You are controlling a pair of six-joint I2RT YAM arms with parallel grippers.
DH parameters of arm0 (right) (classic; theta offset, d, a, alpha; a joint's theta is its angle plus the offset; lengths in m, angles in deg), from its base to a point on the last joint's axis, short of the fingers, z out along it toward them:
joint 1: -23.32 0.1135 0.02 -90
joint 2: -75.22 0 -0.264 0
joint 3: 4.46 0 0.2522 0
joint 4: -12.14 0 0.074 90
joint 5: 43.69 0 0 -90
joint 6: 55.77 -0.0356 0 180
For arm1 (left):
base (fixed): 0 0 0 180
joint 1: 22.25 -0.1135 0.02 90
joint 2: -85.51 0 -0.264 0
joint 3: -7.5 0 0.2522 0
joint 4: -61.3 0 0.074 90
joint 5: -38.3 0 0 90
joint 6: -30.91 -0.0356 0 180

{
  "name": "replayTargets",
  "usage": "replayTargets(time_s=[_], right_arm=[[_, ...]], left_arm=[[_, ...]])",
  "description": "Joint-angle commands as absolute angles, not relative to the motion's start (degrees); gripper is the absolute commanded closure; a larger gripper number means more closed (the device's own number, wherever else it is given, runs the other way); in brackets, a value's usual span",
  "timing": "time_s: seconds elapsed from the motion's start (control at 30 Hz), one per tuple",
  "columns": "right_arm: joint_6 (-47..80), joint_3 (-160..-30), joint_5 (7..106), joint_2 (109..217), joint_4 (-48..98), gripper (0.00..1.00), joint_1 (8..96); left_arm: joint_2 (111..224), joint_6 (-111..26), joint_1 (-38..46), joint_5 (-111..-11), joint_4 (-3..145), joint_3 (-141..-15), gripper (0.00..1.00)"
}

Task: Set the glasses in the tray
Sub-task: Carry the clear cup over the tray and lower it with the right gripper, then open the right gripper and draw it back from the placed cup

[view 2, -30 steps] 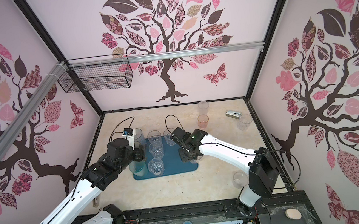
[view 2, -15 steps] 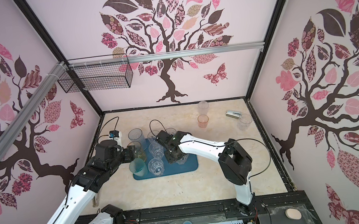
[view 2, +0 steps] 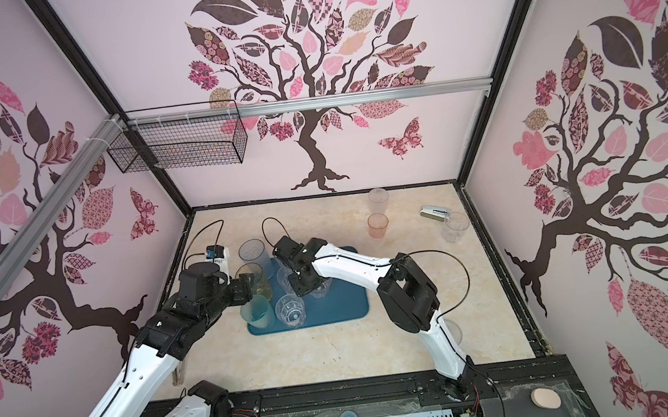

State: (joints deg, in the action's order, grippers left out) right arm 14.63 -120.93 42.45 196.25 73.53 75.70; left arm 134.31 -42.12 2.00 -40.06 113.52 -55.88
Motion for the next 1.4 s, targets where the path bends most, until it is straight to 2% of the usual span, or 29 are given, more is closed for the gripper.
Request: replayTargets(time_s=[0.0,0.4,0.47,0.53,0.63,0.77,0.93,1.13,1.27,1.37], right_arm=[[16.2,-123.1,40.9,200.0,75.4,0.99,75.8],[18.3,-126.1,37.5,202.3,78.2,0.98,75.0],[18.3,-126.2,38.0,201.8,78.4,0.92,75.0],[18.1,-126.5,38.1,200.9,79.1,0.81,75.1],[18.4,-127.5,37.5,198.8,80.8,0.7,75.0],[18.7,-127.2,37.1,196.4,81.3,0.61,75.0],[18.8,-128.6,36.3,195.1,83.7,0.56,75.0],[17.7,-128.4,34.2,187.2,85.3,0.51,74.9],[14.9,-123.2,32.5,180.1,86.2,0.47,73.7],[11.3,-115.1,31.8,172.8,85.9,0.43,70.8]], left_arm=[[134.6,-42.1,1.7,-40.8,111.8,-54.1,0.33],[135.2,-41.9,1.7,-41.2,110.7,-53.9,0.33],[135.3,-41.8,1.7,-41.3,110.7,-53.9,0.33],[135.4,-41.8,1.7,-41.3,110.6,-54.0,0.33],[135.5,-42.0,1.7,-41.3,110.4,-54.1,0.33],[136.3,-41.9,1.7,-41.8,109.8,-54.2,0.33],[137.0,-41.4,1.7,-42.7,109.5,-54.8,0.33],[136.9,-43.0,1.7,-44.5,108.1,-55.3,0.34],[136.2,-44.0,2.6,-47.7,104.7,-55.1,0.34],[136.0,-45.7,5.9,-46.2,101.9,-55.0,0.34]])
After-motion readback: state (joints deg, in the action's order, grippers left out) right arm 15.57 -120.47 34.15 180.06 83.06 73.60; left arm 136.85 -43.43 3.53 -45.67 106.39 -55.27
